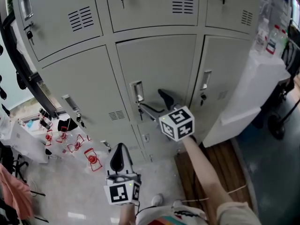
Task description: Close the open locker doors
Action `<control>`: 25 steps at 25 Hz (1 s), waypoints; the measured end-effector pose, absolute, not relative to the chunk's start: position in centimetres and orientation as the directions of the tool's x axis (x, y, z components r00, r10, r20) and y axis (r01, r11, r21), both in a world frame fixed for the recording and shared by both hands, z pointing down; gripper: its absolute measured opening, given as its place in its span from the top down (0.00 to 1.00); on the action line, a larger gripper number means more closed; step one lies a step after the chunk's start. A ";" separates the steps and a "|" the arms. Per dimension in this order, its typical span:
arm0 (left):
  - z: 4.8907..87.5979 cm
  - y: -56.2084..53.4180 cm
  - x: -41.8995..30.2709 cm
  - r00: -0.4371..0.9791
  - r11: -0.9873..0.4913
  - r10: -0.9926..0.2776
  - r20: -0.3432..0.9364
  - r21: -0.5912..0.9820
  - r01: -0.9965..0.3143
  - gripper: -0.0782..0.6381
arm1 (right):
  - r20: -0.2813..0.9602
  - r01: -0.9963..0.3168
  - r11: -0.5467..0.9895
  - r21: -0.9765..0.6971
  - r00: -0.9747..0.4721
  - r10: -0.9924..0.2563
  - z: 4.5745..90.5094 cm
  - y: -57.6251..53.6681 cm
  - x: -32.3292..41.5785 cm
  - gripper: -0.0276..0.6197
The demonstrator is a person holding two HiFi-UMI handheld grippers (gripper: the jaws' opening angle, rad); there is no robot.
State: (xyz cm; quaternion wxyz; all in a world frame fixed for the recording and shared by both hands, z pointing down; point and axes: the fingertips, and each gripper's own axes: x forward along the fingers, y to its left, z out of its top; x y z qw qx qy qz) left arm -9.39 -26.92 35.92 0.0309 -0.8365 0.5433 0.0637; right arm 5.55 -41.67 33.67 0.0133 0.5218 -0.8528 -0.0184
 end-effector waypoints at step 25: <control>35.9 -26.8 -10.0 0.409 -0.416 -0.901 -0.147 0.025 -0.909 0.88 | -0.120 -0.886 0.437 0.153 -0.456 -0.882 30.8 -31.8 3.3 0.39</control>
